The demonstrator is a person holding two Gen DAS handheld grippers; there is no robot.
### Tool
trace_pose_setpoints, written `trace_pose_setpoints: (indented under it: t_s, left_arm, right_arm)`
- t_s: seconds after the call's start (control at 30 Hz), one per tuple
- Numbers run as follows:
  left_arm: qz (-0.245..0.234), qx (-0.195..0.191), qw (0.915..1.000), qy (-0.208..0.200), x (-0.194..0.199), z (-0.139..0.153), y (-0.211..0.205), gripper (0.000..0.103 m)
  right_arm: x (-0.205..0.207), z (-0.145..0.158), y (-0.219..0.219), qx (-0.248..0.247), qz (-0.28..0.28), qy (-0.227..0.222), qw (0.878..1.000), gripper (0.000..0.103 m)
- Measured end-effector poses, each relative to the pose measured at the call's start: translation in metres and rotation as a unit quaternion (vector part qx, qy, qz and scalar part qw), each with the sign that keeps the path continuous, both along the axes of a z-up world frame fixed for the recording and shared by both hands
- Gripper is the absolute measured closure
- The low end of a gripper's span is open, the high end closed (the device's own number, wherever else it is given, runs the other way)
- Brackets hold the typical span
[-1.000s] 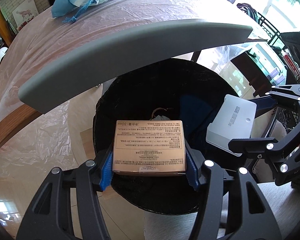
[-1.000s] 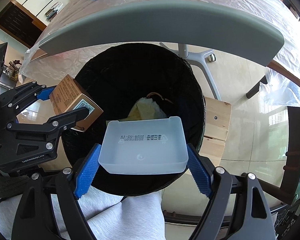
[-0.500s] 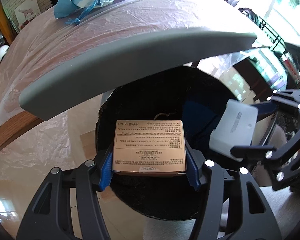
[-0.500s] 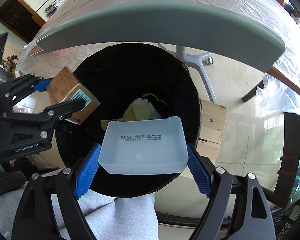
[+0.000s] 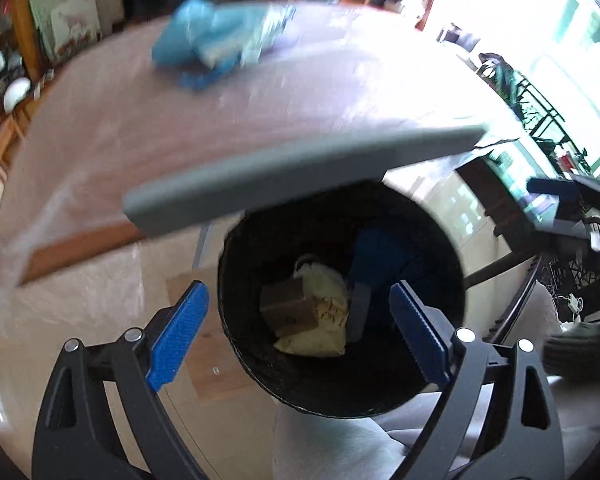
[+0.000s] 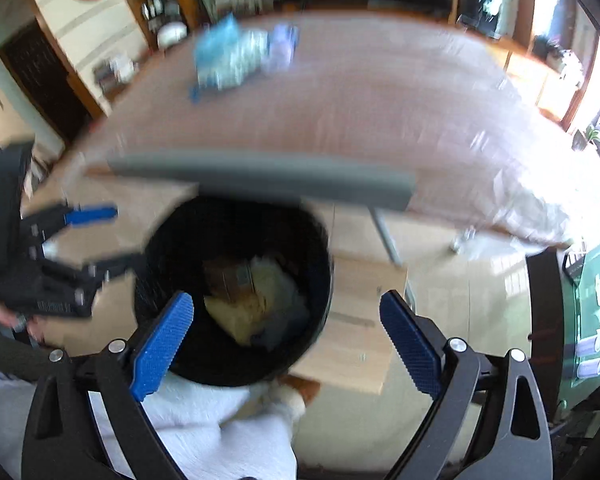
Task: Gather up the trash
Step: 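Move both tools to the table toward the blue bag and white cylinder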
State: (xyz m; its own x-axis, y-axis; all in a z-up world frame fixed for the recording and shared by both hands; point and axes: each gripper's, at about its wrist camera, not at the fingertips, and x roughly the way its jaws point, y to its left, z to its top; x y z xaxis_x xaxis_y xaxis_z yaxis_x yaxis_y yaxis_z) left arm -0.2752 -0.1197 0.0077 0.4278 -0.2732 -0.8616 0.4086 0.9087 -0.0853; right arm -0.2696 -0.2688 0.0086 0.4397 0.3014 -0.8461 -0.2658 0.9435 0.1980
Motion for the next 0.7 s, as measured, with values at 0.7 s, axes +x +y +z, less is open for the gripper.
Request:
trace_pose_setpoints:
  t_s: [0.7]
  left_arm:
    - [0.103, -0.045, 0.9904, -0.08, 0.141, 0.087, 0.032, 0.004]
  right_arm:
    - [0.2, 0.068, 0.012, 0.114, -0.077, 0.004, 0.991, 0.025]
